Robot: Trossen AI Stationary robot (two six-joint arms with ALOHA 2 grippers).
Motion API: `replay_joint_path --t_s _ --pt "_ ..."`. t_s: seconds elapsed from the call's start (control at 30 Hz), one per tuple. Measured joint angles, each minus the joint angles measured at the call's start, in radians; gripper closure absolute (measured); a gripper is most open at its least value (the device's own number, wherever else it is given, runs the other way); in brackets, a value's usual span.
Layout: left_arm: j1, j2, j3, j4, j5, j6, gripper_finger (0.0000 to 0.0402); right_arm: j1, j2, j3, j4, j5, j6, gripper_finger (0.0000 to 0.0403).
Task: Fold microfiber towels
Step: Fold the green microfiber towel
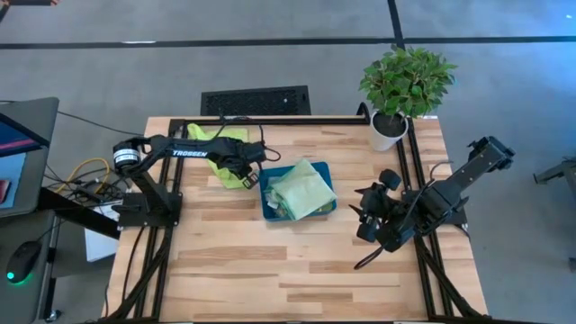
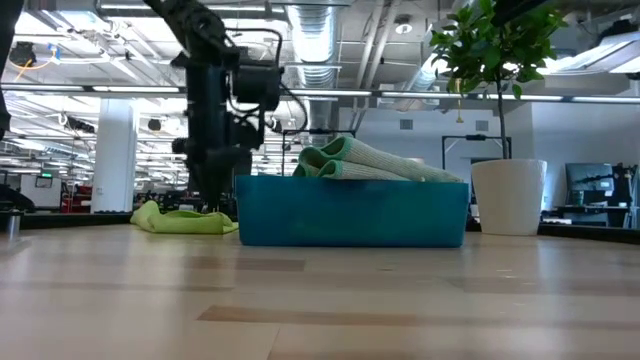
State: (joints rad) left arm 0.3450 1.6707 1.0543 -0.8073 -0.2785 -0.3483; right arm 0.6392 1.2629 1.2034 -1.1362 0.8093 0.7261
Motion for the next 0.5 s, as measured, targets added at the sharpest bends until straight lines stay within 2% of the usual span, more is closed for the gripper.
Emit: replay_joint_path --t_s 0.2,0.5 --pt "0.005 0.0 -0.099 0.103 -0.057 -0.066 0.0318 0.0 0.0 0.0 0.0 0.0 -0.001 0.0177" --pt "-0.001 0.0 -0.139 0.125 0.026 -0.136 0.0318 0.0 0.0 0.0 0.0 0.0 0.0 0.0177"
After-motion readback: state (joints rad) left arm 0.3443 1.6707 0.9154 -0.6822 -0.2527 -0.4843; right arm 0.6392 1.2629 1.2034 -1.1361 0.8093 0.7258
